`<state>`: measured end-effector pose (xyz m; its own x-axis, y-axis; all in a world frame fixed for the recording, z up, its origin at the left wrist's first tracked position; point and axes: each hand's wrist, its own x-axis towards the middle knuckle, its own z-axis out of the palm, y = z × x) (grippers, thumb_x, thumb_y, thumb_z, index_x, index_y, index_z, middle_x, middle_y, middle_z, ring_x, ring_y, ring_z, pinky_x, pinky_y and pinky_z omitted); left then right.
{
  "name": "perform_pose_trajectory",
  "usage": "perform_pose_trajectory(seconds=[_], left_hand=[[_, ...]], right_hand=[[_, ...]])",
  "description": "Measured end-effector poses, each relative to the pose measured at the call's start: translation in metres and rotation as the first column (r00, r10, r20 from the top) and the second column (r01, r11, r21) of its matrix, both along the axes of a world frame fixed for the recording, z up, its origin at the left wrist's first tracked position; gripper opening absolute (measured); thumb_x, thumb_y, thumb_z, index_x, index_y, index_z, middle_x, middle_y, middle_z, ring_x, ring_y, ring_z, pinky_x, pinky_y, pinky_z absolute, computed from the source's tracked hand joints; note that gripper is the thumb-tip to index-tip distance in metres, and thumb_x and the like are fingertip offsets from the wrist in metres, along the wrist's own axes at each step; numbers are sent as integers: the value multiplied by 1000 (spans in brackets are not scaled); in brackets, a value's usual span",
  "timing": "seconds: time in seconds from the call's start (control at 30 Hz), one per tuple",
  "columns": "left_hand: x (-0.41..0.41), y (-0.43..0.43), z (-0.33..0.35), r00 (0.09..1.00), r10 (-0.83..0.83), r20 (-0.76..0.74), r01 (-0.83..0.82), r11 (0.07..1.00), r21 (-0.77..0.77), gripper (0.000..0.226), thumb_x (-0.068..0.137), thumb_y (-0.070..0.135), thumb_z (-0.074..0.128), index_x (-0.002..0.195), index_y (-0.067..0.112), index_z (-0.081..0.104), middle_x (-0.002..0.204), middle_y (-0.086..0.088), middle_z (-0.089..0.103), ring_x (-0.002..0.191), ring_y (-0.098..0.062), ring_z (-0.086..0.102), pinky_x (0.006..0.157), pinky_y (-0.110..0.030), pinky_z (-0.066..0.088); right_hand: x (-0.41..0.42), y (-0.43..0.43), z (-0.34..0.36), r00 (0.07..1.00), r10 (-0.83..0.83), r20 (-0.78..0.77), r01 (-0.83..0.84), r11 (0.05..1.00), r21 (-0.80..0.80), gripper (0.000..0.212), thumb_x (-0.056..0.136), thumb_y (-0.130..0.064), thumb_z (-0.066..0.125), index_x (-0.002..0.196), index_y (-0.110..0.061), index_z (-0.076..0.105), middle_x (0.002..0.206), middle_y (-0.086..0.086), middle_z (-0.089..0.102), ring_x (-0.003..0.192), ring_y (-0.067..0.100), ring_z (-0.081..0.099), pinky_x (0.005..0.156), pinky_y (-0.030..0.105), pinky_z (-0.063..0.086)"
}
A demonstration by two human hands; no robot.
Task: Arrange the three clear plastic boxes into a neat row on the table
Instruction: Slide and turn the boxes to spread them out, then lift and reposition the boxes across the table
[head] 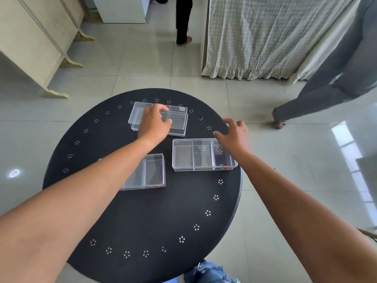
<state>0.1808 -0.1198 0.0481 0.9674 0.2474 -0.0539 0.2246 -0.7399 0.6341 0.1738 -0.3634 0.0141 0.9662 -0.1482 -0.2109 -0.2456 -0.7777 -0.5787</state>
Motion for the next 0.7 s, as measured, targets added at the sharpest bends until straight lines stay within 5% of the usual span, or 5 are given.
perform_pose_trajectory(seconds=[0.1,0.2,0.33,0.57,0.7], left_hand=[[19,35,-4,1000,2,-21,0,995,101,57,81,24,70,134,27,48,134,-7,43,119,-23,48,91,-38,44],[35,69,-11,980,-34,-199,71,980,185,96,71,30,82,151,28,28,159,-13,17,145,-32,22,111,-46,34],[49,105,-23,914,-89,-397,177,965,193,127,62,32,90,156,35,5,165,-7,-16,153,-30,-7,117,-55,22],[63,130,-55,856,-199,-477,120,974,-191,139,64,20,90,154,37,-14,167,-4,6,153,-24,13,121,-43,21],[66,138,-69,856,-240,-459,45,917,-396,141,62,22,89,151,44,-18,167,-1,10,152,-17,17,120,-37,22]], right_hand=[[15,30,5,991,127,-50,-124,990,67,90,76,-50,76,152,-28,33,140,11,41,136,29,37,113,41,34],[35,60,5,953,274,-132,-272,962,28,115,69,-54,82,158,-29,13,154,14,29,144,33,28,116,47,29],[61,89,-6,921,345,-181,-353,936,-11,125,68,-53,83,159,-32,0,163,13,15,150,34,17,120,52,20],[90,108,-36,873,418,-251,-419,906,52,137,61,-47,89,157,-39,-8,167,5,2,152,36,15,120,56,22],[92,110,-48,866,454,-209,-445,891,93,126,67,-41,87,157,-41,-2,162,0,16,144,34,31,118,52,27]])
